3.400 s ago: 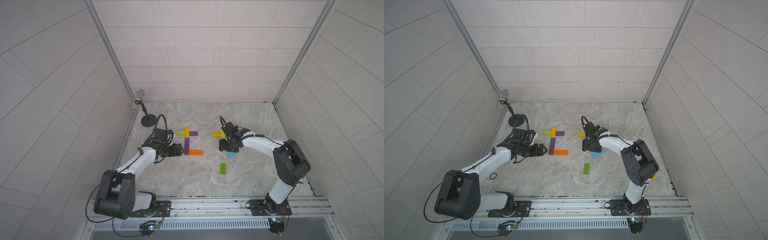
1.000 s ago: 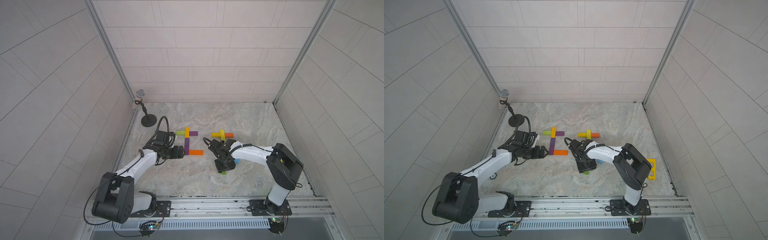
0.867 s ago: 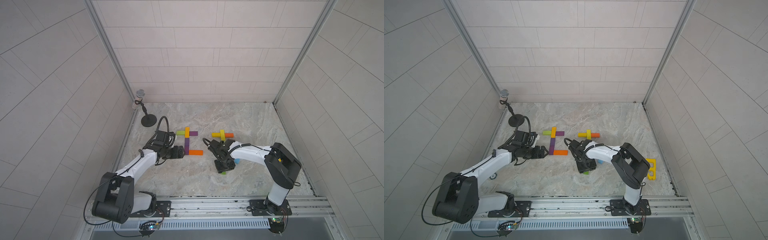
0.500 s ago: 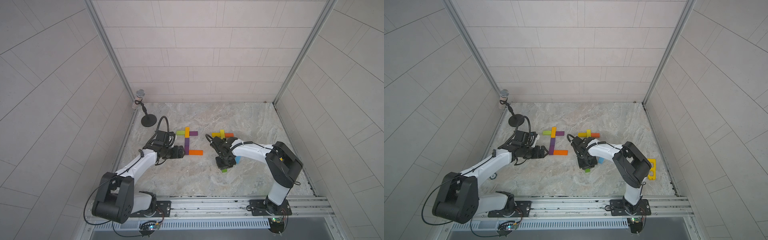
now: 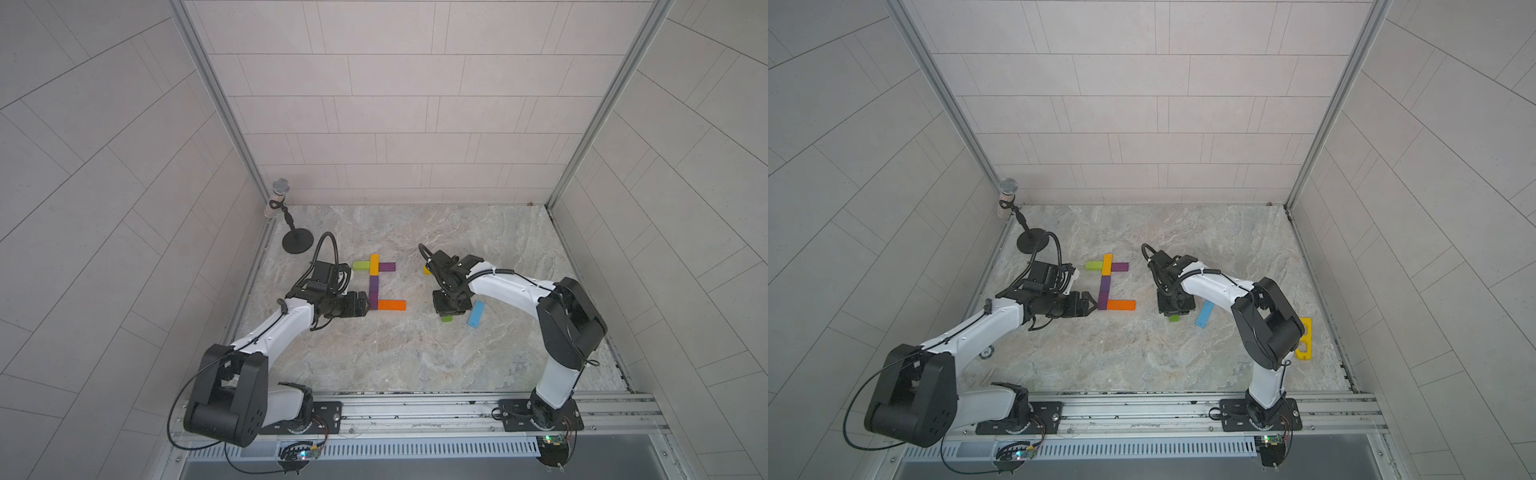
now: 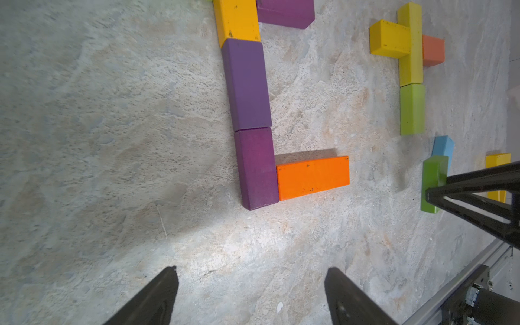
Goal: Assemble the letter t with building blocks
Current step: Assemble the building block at the center of the board.
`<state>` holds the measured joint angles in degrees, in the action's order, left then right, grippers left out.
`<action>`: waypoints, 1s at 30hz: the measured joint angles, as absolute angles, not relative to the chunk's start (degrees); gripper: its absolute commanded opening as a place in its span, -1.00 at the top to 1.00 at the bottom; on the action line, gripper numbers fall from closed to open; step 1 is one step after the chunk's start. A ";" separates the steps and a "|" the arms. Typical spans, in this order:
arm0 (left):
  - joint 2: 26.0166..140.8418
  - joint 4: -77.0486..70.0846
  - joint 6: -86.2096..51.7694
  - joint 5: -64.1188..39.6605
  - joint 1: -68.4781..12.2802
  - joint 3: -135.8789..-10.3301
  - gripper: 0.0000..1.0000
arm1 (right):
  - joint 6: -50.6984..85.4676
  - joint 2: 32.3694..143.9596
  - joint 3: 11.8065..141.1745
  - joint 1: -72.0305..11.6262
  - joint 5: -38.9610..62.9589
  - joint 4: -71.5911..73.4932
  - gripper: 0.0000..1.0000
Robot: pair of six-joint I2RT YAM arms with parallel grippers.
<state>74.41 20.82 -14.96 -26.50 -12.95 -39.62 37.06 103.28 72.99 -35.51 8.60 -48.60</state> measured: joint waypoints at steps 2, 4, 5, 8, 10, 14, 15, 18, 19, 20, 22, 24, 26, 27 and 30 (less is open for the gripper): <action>74.41 20.84 -14.92 -26.48 -12.95 -39.62 -0.73 | 37.06 104.77 74.46 -35.05 8.91 -49.60 0.72; 74.39 20.84 -14.76 -26.48 -12.95 -39.62 -0.73 | 37.10 105.95 75.20 -34.81 9.13 -50.59 0.72; 74.39 20.82 -14.68 -26.48 -12.95 -39.62 -0.73 | 37.10 106.34 75.40 -34.68 9.17 -51.09 0.72; 74.39 20.84 -14.52 -26.33 -12.95 -39.62 -0.73 | 37.10 106.78 75.42 -34.33 9.39 -52.34 0.72; 74.39 20.84 -14.52 -26.26 -12.93 -39.62 -0.73 | 37.10 106.94 75.42 -34.00 9.65 -52.75 0.72; 74.39 20.84 -14.50 -26.09 -12.95 -39.62 -0.73 | 37.10 107.26 75.42 -33.30 10.22 -52.88 0.72; 74.39 20.84 -14.50 -26.06 -12.95 -39.62 -0.73 | 37.08 107.39 75.42 -33.23 10.28 -52.88 0.72; 74.39 20.84 -14.44 -25.93 -12.95 -39.62 -0.73 | 37.06 108.40 75.42 -32.82 10.33 -52.82 0.70; 74.39 20.84 -14.37 -25.87 -12.93 -39.62 -0.73 | 37.04 108.79 75.42 -32.67 10.31 -52.77 0.70; 74.39 20.84 -14.33 -25.85 -12.95 -39.62 -0.73 | 36.99 109.06 75.42 -32.56 10.31 -52.71 0.70; 74.39 20.84 -14.28 -25.76 -12.95 -39.62 -0.73 | 36.86 109.27 75.40 -32.45 10.26 -52.53 0.70; 74.39 20.84 -14.20 -25.69 -12.95 -39.62 -0.73 | 36.67 109.27 75.40 -32.29 10.13 -52.21 0.70; 74.39 20.84 -14.09 -25.67 -12.95 -39.62 -0.73 | 36.58 109.27 75.40 -32.14 10.09 -51.77 0.70; 74.39 20.84 -14.09 -25.67 -12.93 -39.62 -0.73 | 36.51 109.27 75.37 -32.08 10.09 -51.62 0.70; 74.39 20.84 -14.02 -25.65 -12.93 -39.62 -0.73 | 36.42 109.34 75.37 -31.70 10.00 -51.05 0.70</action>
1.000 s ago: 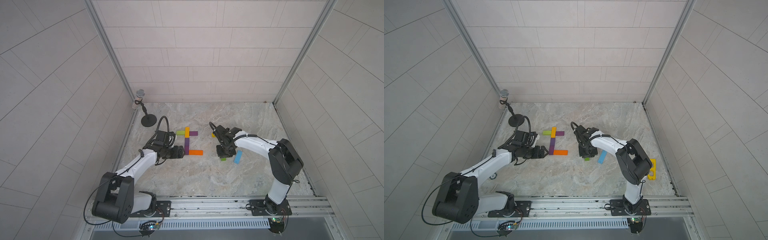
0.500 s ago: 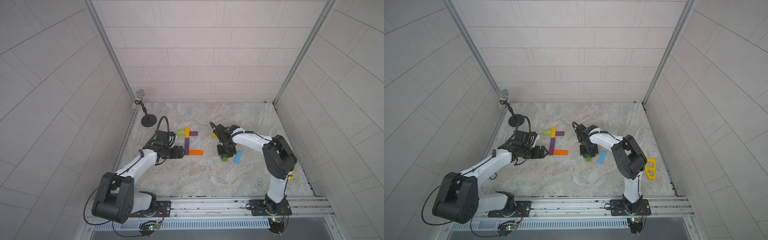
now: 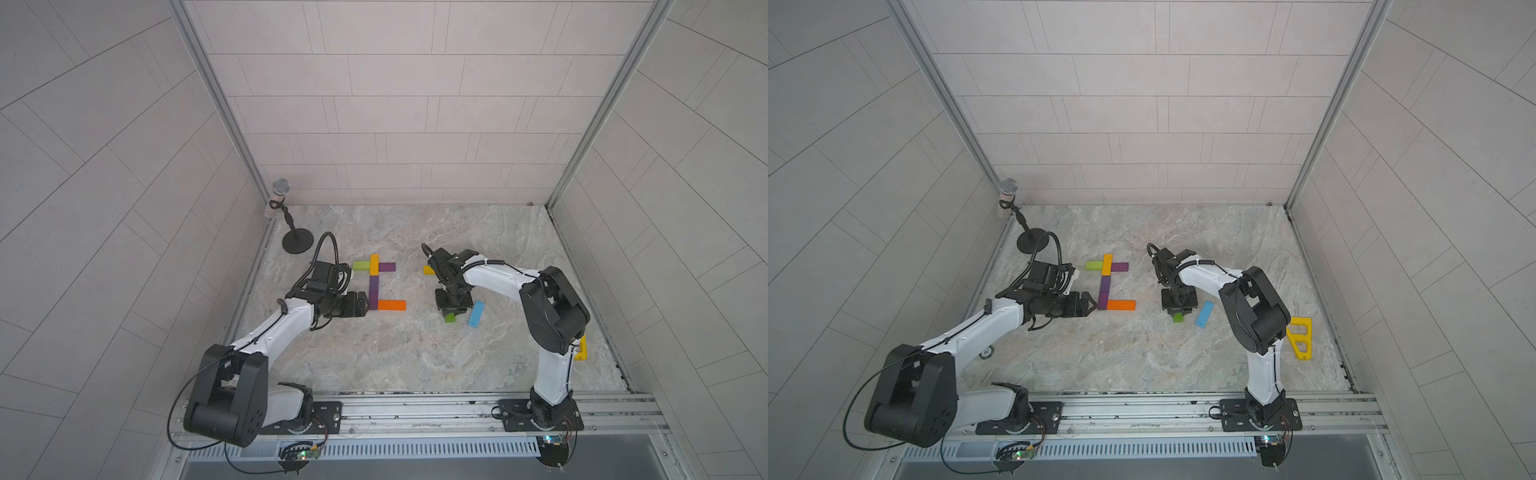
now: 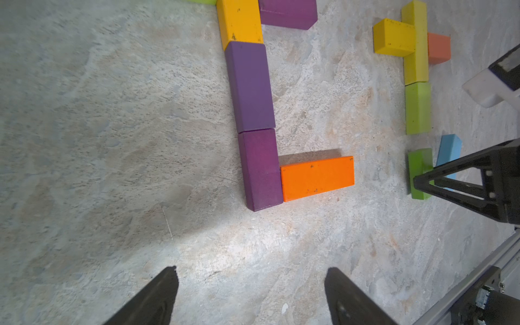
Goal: Assemble the letter t with building blocks
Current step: Assemble the building block at the center of the board.
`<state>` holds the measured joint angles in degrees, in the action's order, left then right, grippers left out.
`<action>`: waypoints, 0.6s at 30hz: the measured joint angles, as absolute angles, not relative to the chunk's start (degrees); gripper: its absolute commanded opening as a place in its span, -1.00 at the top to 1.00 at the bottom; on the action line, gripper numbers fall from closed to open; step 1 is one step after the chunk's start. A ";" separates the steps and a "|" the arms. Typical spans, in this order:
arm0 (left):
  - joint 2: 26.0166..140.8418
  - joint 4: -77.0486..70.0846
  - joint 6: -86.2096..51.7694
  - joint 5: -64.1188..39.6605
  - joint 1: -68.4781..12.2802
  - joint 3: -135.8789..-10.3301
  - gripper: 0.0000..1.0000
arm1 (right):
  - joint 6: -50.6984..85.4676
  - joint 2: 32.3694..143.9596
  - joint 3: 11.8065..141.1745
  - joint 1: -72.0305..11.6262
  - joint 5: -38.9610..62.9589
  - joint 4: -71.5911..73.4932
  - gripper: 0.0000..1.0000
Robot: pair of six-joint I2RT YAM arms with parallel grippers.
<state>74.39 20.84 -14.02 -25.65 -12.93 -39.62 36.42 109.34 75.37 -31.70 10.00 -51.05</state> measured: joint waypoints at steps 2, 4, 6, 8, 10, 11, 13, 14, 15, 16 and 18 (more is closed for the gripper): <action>74.39 20.84 -13.93 -25.63 -12.93 -39.62 -0.73 | 36.38 109.60 75.37 -31.38 9.91 -50.76 0.70; 74.39 20.86 -13.91 -25.61 -12.93 -39.62 -0.73 | 36.21 110.10 75.37 -31.05 9.89 -50.59 0.70; 74.39 20.86 -13.89 -25.56 -12.93 -39.62 -0.73 | 36.12 110.19 75.40 -30.87 9.85 -50.57 0.70; 74.39 20.86 -13.89 -25.52 -12.93 -39.62 -0.73 | 36.03 110.19 75.40 -30.70 9.91 -50.57 0.70; 74.39 20.91 -13.85 -25.43 -12.93 -39.62 -0.73 | 35.99 110.19 75.40 -30.70 9.93 -50.57 0.70; 74.39 20.91 -13.85 -25.43 -12.93 -39.62 -0.73 | 35.99 110.21 75.40 -30.68 9.93 -50.57 0.70; 74.39 20.91 -13.69 -25.41 -12.93 -39.62 -0.73 | 35.97 110.26 75.42 -30.65 9.96 -50.59 0.70; 74.39 20.93 -13.63 -25.39 -12.91 -39.62 -0.73 | 35.97 110.26 75.42 -30.63 10.00 -50.59 0.70; 74.39 20.93 -13.54 -25.39 -12.88 -39.62 -0.73 | 35.97 110.28 75.44 -30.57 10.09 -50.59 0.70; 74.39 20.95 -13.50 -25.39 -12.88 -39.62 -0.73 | 35.97 110.32 75.50 -30.52 10.15 -50.63 0.70; 74.39 21.02 -13.45 -25.39 -12.88 -39.62 -0.73 | 35.97 110.65 75.85 -30.41 10.20 -50.87 0.70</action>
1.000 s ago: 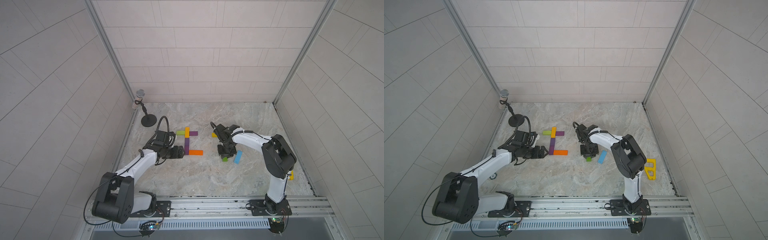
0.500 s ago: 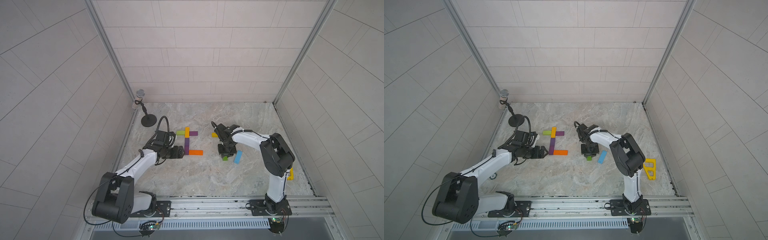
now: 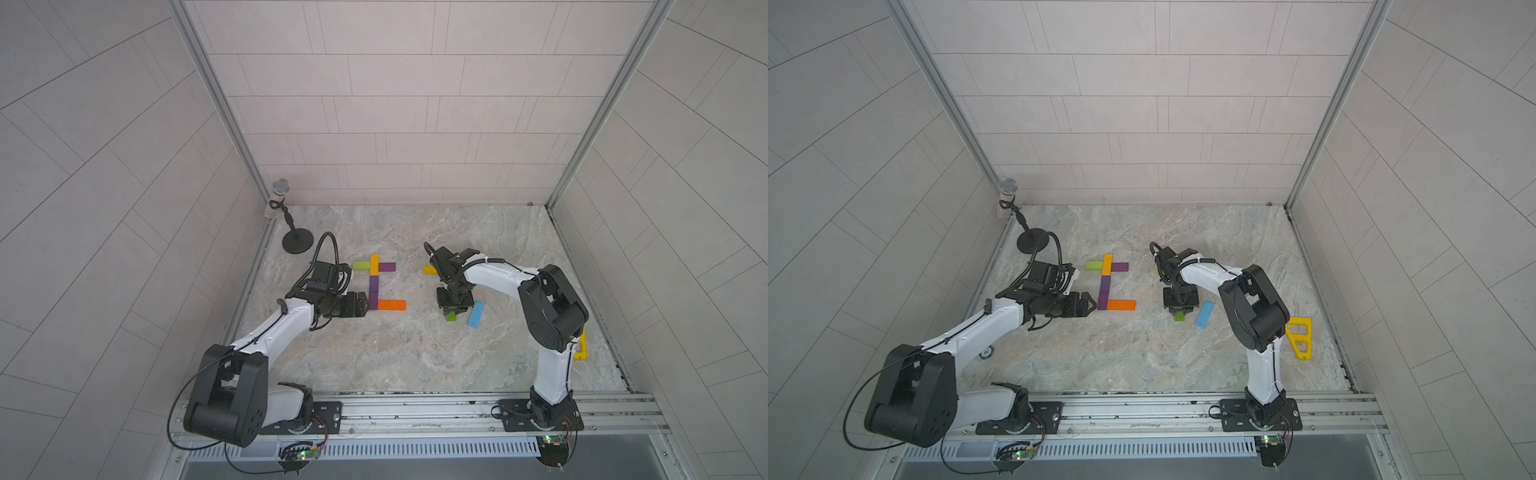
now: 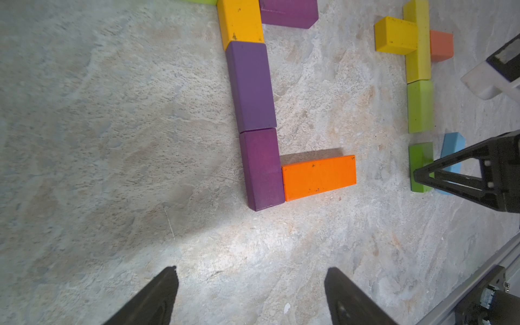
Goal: Assemble the letter t with building blocks
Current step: Assemble the building block at the center of the board.
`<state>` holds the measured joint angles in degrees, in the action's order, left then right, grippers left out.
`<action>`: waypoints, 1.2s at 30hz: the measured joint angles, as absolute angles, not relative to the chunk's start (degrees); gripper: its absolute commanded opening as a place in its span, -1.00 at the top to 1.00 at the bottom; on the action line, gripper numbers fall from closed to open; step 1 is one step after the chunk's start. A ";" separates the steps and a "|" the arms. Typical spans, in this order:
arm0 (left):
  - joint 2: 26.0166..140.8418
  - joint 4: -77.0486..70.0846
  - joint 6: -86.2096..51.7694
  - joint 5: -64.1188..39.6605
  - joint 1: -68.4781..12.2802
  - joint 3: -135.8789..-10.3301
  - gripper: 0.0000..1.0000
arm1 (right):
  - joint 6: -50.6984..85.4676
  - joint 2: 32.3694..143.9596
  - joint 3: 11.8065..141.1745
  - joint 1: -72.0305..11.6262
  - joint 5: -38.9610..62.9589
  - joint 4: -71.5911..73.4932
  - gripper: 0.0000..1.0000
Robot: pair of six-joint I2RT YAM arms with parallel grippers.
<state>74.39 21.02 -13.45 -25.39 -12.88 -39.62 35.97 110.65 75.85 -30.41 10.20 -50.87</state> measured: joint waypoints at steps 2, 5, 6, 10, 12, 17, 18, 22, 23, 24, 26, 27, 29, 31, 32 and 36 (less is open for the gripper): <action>74.39 21.08 -13.45 -25.34 -12.86 -39.62 -0.73 | 35.97 110.89 76.16 -30.33 10.26 -51.13 0.69; 74.39 21.15 -13.45 -25.32 -12.84 -39.62 -0.73 | 35.97 110.98 76.34 -30.22 10.24 -51.27 0.69; 74.39 21.19 -13.45 -25.32 -12.75 -39.62 -0.73 | 35.97 111.00 76.40 -30.20 10.22 -51.27 0.69; 74.39 21.26 -13.45 -25.32 -12.67 -39.62 -0.73 | 35.97 111.11 76.58 -29.89 10.09 -51.22 0.69; 74.39 21.26 -13.45 -25.32 -12.64 -39.62 -0.73 | 35.97 111.18 76.69 -29.82 10.11 -51.24 0.68; 74.39 21.26 -13.45 -25.32 -12.62 -39.62 -0.73 | 35.97 111.53 77.12 -29.78 9.93 -51.42 0.67; 74.39 21.26 -13.45 -25.32 -12.62 -39.62 -0.73 | 35.97 111.57 77.21 -29.78 9.91 -51.48 0.66; 74.39 21.26 -13.45 -25.32 -12.62 -39.62 -0.73 | 35.97 111.85 77.58 -29.67 9.91 -51.72 0.65; 74.39 21.26 -13.45 -25.32 -12.62 -39.62 -0.73 | 35.97 111.87 77.60 -29.65 9.93 -51.75 0.65; 74.39 21.26 -13.45 -25.32 -12.62 -39.62 -0.73 | 35.97 111.87 77.62 -29.63 9.91 -51.75 0.65; 74.39 21.26 -13.45 -25.32 -12.62 -39.62 -0.73 | 35.97 111.90 77.67 -29.56 9.91 -51.70 0.64; 74.39 21.26 -13.45 -25.32 -12.60 -39.62 -0.73 | 35.97 111.94 77.69 -29.56 9.91 -51.70 0.64; 74.39 21.26 -13.45 -25.32 -12.60 -39.62 -0.73 | 35.97 112.07 77.84 -29.56 9.91 -51.79 0.64; 74.39 21.26 -13.45 -25.32 -12.60 -39.62 -0.73 | 35.97 112.25 78.11 -29.56 9.91 -52.10 0.64; 74.39 21.26 -13.45 -25.30 -12.60 -39.62 -0.73 | 35.97 112.33 78.19 -29.56 9.91 -52.18 0.64; 74.39 21.26 -13.45 -25.30 -12.60 -39.62 -0.73 | 35.97 112.57 78.52 -29.56 9.91 -52.53 0.63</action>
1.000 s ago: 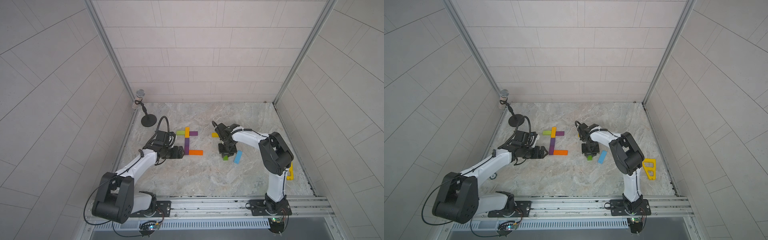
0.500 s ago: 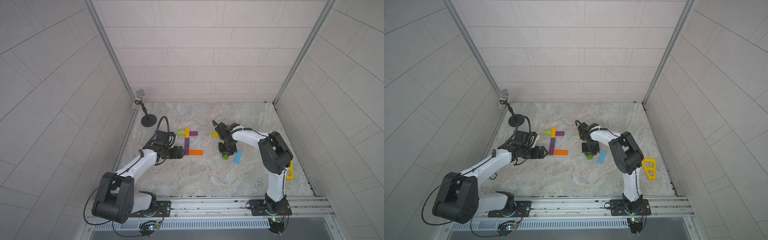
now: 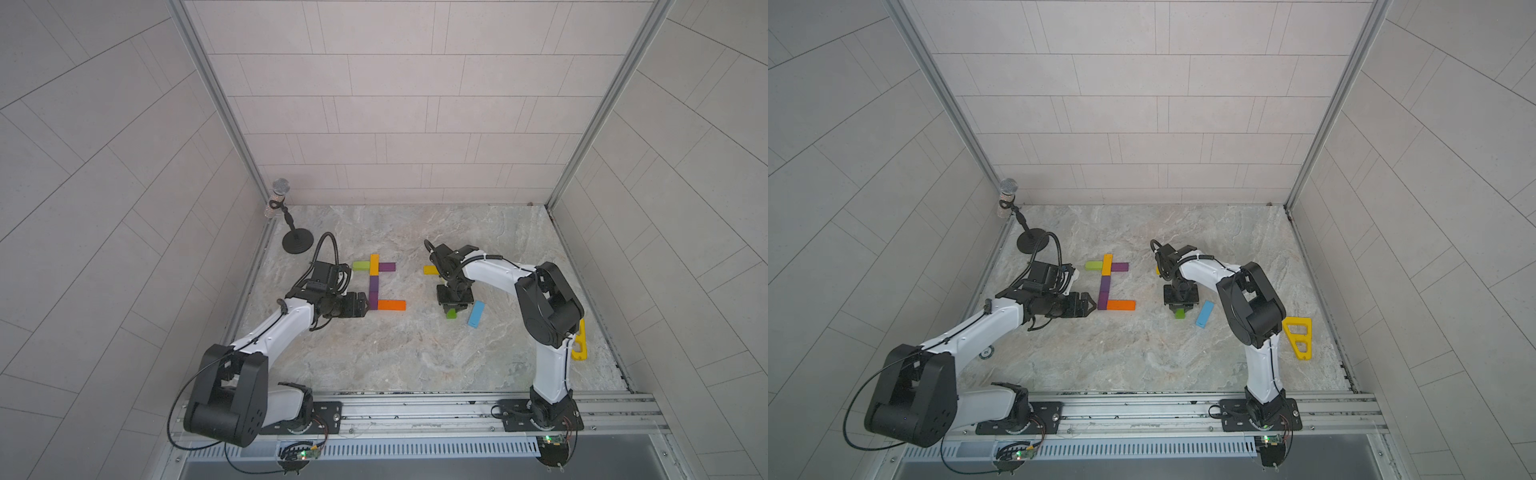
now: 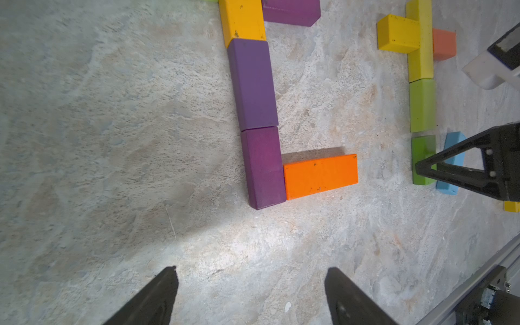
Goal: Assemble the letter t with building blocks
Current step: Assemble the building block at the center of the board.
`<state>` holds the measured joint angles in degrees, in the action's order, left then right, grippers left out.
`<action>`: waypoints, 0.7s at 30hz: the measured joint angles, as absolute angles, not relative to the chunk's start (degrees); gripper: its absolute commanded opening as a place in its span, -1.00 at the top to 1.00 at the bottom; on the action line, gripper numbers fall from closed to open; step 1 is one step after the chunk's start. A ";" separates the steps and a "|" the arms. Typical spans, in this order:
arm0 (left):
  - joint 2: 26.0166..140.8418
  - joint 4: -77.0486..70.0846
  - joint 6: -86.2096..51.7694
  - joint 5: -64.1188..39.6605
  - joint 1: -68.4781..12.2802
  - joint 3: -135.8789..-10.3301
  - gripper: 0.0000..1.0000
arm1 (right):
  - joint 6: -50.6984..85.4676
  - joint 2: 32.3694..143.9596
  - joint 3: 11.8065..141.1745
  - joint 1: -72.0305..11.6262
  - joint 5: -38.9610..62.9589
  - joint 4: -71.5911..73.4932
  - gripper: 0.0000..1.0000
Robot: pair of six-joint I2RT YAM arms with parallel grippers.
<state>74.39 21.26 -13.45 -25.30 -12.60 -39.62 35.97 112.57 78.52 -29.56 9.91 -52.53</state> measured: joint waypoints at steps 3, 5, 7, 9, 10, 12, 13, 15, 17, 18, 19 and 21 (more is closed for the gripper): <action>74.39 21.26 -13.45 -25.30 -12.60 -39.62 -0.73 | 35.99 112.71 78.65 -29.56 9.91 -52.64 0.62; 74.39 21.26 -13.45 -25.30 -12.60 -39.62 -0.73 | 35.99 112.84 78.85 -29.56 9.91 -52.84 0.62; 74.39 21.26 -13.45 -25.30 -12.60 -39.62 -0.73 | 35.99 112.84 78.85 -29.56 9.91 -52.86 0.62; 74.39 21.26 -13.45 -25.30 -12.60 -39.62 -0.73 | 35.99 112.84 78.87 -29.56 9.91 -52.88 0.62; 74.39 21.26 -13.45 -25.30 -12.60 -39.62 -0.73 | 35.99 112.88 78.94 -29.56 9.91 -52.95 0.61; 74.39 21.26 -13.45 -25.30 -12.60 -39.62 -0.73 | 35.99 113.03 79.09 -29.56 9.91 -53.08 0.60; 74.39 21.26 -13.45 -25.30 -12.60 -39.62 -0.73 | 35.99 113.10 79.18 -29.56 9.91 -53.19 0.60; 74.39 21.26 -13.45 -25.30 -12.60 -39.62 -0.73 | 35.99 113.16 79.29 -29.54 9.91 -53.28 0.59; 74.41 21.26 -13.45 -25.30 -12.60 -39.62 -0.73 | 35.99 113.19 79.29 -29.50 9.98 -53.28 0.59; 74.39 21.26 -13.43 -25.30 -12.60 -39.62 -0.73 | 35.99 113.19 79.29 -29.50 9.98 -53.30 0.59; 74.41 21.26 -13.43 -25.30 -12.53 -39.62 -0.73 | 35.99 113.19 79.29 -29.47 9.98 -53.30 0.58; 74.41 21.26 -13.45 -25.30 -12.49 -39.62 -0.73 | 35.99 113.27 79.40 -29.45 10.07 -53.39 0.56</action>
<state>74.41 21.26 -13.45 -25.30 -12.49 -39.62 35.99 113.27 79.40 -29.45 10.07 -53.39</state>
